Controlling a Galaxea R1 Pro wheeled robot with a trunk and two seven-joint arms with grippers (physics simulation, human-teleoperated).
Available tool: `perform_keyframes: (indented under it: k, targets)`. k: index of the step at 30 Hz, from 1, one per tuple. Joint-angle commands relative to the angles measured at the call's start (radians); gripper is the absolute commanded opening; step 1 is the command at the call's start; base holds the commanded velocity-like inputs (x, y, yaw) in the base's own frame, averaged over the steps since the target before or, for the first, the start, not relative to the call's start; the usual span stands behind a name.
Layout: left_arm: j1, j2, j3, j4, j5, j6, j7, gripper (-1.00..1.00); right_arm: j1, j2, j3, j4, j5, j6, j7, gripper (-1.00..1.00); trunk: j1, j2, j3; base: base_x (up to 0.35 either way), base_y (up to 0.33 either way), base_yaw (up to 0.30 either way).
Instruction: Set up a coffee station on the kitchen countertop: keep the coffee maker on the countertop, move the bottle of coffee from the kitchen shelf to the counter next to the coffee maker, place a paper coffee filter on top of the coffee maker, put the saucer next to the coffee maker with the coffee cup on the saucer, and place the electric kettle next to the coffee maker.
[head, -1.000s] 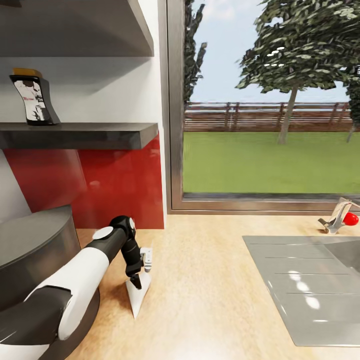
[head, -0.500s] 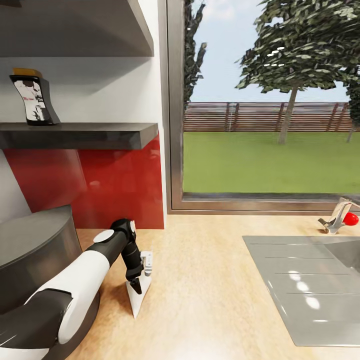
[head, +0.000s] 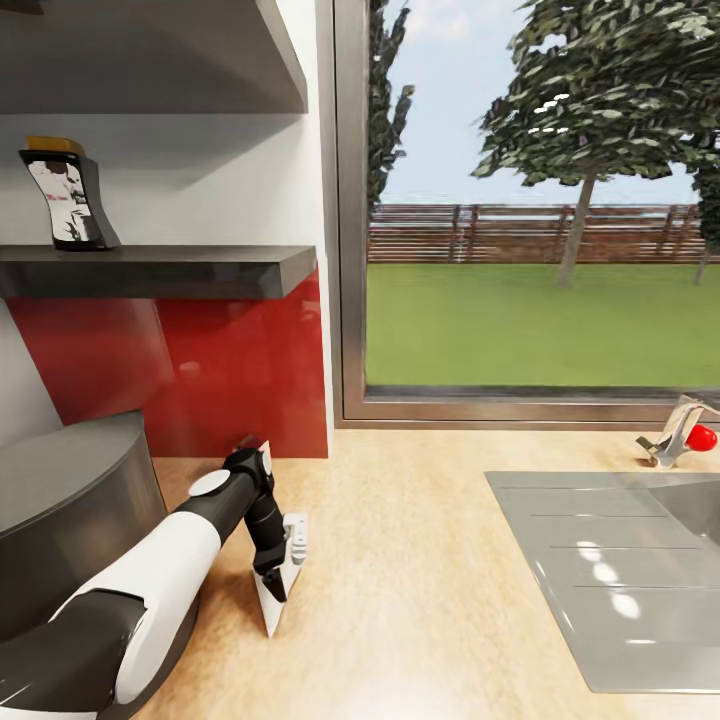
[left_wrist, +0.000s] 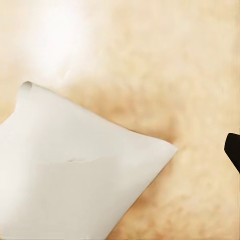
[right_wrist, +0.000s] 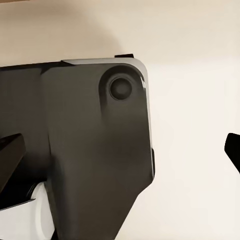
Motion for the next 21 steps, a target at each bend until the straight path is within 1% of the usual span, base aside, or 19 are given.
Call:
perform_keyframes:
  k: [1,11,19,20,21]
  targets:
    - [0.000,0.000,-0.001,-0.001,-0.001,0.010,-0.005,1.00,0.000,0.000,0.002,0.000,-0.010,-0.003,0.000,1.00,0.001,-0.002,-0.002,0.000,0.000,0.000]
    - [0.008,0.001,-0.001,-0.001,0.006,0.008,-0.005,1.00,0.000,0.000,0.002,0.000,-0.010,-0.003,0.000,1.00,0.001,-0.002,-0.002,0.000,0.000,0.000]
    - [0.011,0.000,-0.001,-0.001,0.007,-0.026,-0.005,1.00,0.000,0.000,0.002,0.000,-0.010,-0.003,0.000,1.00,0.001,-0.002,-0.002,0.000,0.000,0.000]
    - [0.011,0.001,-0.001,-0.001,0.007,-0.028,-0.005,-1.00,0.000,0.000,0.002,0.000,-0.010,-0.003,0.000,1.00,0.001,-0.002,-0.002,0.000,0.000,0.000]
    - [0.011,0.001,0.000,-0.001,0.008,-0.029,-0.005,-1.00,0.000,0.000,0.002,0.000,-0.010,-0.003,0.000,1.00,0.001,-0.002,-0.002,0.000,0.000,0.000]
